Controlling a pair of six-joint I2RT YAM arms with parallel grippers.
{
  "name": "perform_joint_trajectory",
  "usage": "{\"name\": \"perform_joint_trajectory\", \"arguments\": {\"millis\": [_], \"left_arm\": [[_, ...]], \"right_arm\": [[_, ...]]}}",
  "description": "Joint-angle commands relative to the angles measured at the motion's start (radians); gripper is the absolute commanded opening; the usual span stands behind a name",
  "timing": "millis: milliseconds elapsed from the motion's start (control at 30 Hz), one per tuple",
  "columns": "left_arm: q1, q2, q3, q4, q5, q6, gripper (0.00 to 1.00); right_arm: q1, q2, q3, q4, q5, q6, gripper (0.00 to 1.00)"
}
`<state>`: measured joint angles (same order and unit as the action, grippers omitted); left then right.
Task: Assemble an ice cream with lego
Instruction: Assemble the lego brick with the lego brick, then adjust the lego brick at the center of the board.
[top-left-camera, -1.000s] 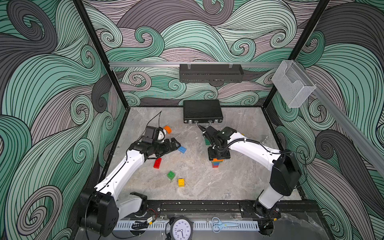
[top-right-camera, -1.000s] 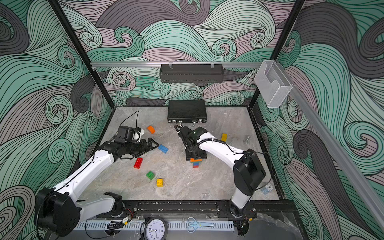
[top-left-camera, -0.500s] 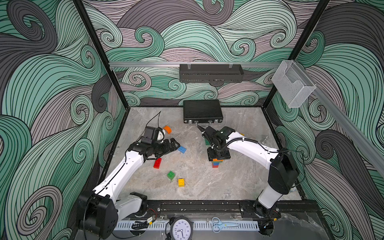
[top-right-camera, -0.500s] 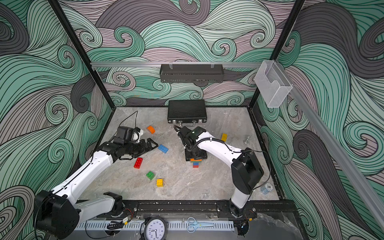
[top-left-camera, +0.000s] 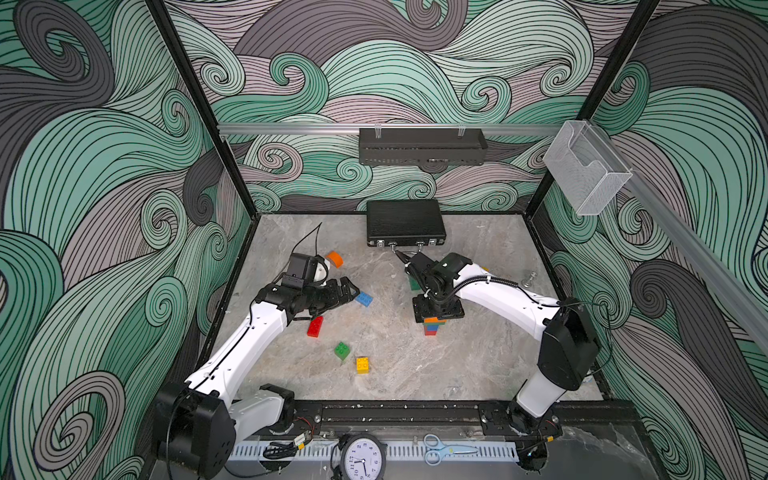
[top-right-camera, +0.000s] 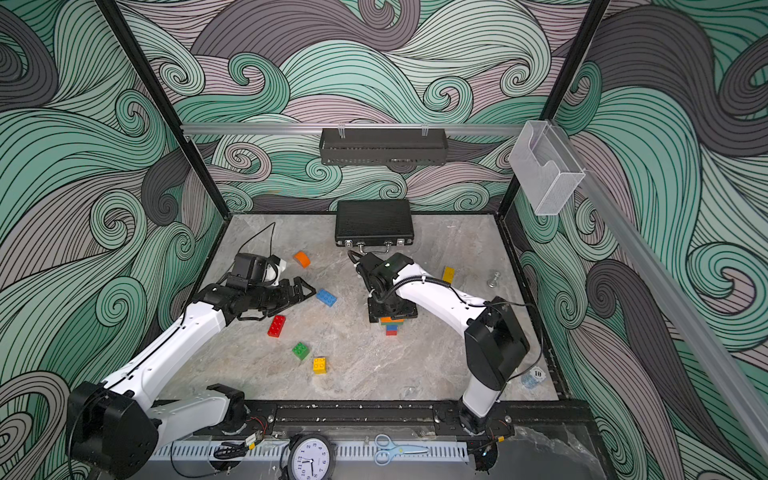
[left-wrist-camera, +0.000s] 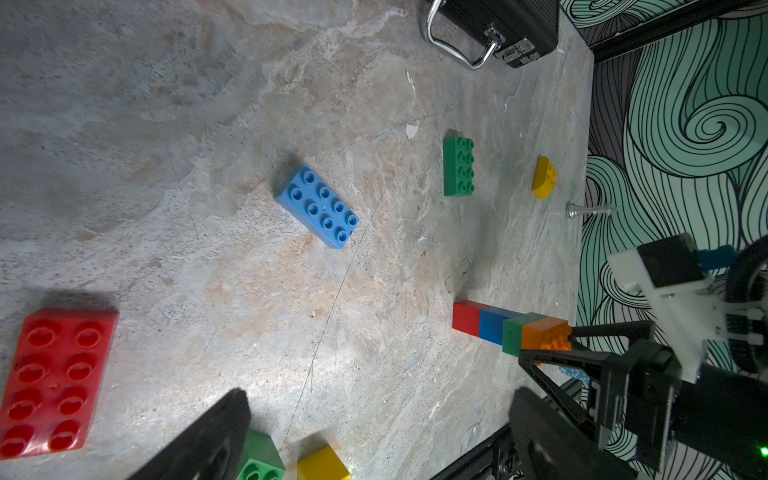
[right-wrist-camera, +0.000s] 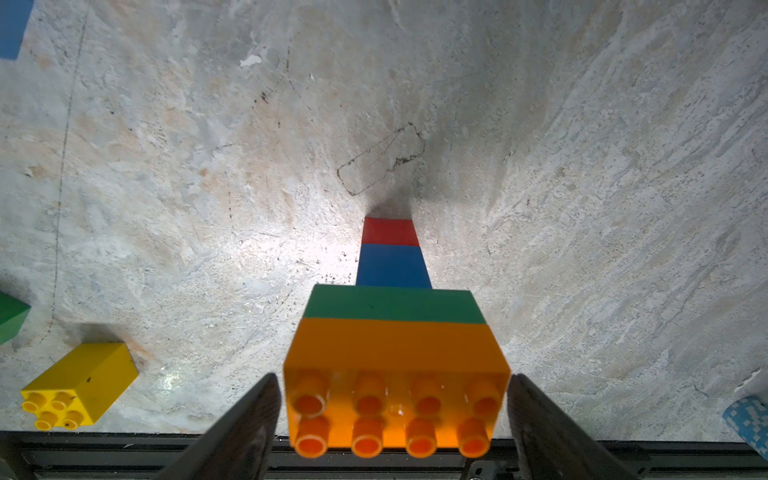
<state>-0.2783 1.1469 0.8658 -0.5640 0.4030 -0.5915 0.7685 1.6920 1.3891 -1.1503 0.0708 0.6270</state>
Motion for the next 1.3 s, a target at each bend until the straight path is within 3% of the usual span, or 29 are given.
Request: {"name": "perform_joint_trajectory", "arguments": {"millis": [0, 233, 533, 933, 1267], "left_arm": [[-0.005, -0.015, 0.027, -0.025, -0.013, 0.022, 0.97], [-0.004, -0.012, 0.037, -0.024, -0.013, 0.022, 0.98], [0.001, 0.003, 0.044, -0.024, -0.02, 0.025, 0.97], [0.013, 0.029, 0.052, -0.011, -0.008, 0.03, 0.98], [0.02, 0.048, 0.053, 0.007, 0.003, 0.026, 0.98]], "right_arm": [[-0.003, -0.043, 0.055, -0.058, 0.004, -0.005, 0.89], [-0.031, -0.015, 0.191, -0.093, 0.018, -0.101, 0.95], [-0.116, 0.256, 0.456, -0.083, 0.01, -0.328, 0.99], [-0.151, 0.534, 0.603, 0.014, 0.043, -0.478, 0.99], [-0.172, 0.627, 0.602, 0.048, 0.155, -0.492, 0.99]]}}
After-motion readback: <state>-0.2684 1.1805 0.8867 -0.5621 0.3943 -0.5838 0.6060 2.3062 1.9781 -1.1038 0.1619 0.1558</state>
